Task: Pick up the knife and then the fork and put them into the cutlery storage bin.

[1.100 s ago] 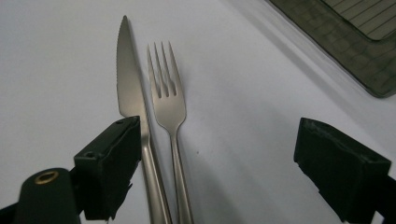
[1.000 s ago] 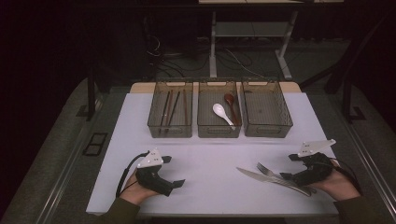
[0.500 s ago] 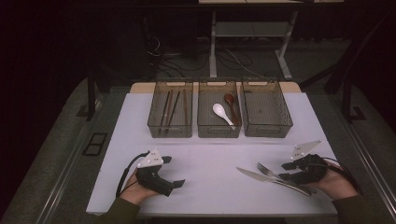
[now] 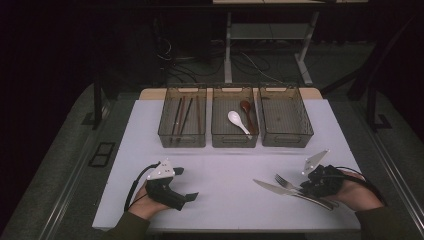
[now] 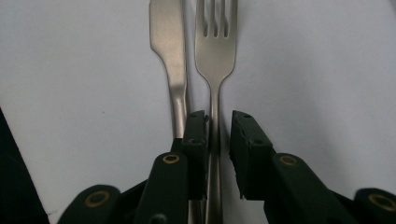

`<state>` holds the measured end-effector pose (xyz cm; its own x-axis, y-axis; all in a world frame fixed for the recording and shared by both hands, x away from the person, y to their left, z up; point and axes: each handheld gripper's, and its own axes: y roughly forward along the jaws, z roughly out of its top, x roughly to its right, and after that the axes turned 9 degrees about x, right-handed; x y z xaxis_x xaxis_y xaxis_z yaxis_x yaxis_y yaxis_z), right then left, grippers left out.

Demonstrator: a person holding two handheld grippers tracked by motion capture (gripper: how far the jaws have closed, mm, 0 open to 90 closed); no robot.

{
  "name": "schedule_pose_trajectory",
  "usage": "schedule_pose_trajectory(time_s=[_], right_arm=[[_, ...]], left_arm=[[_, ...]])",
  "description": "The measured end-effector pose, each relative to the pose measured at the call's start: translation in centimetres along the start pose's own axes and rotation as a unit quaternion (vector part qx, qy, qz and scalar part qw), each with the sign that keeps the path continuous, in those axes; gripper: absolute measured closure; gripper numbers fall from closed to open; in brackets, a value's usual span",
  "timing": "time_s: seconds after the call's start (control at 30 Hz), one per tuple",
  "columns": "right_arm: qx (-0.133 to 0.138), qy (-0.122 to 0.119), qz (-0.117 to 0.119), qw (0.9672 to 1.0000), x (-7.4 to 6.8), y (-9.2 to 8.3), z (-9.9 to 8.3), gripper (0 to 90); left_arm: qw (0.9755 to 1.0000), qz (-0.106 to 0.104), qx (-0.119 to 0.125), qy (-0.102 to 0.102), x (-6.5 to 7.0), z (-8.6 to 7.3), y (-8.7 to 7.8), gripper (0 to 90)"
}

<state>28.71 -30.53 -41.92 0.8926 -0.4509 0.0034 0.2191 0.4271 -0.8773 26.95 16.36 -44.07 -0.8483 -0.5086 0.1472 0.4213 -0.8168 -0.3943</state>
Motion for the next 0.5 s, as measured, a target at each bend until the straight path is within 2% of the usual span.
schedule_pose_trajectory(time_s=[0.23, 0.43, 0.5], right_arm=[[-0.048, -0.016, 0.002, 0.9987, 0.2, 0.8, 1.2, 78.5], [-0.083, -0.018, 0.012, 0.9963, 0.1, 1.2, 2.1, 81.0], [-0.096, -0.03, 0.011, 0.9949, 0.1, 1.3, 2.4, 82.9]], left_arm=[[1.0, -0.002, -0.001, 0.001, 0.0, 0.0, 0.1, 0.0], [1.0, -0.003, -0.005, 0.003, 0.0, 0.0, 0.1, 0.0], [1.0, -0.004, -0.005, 0.002, 0.1, 0.0, 0.1, 0.0]])
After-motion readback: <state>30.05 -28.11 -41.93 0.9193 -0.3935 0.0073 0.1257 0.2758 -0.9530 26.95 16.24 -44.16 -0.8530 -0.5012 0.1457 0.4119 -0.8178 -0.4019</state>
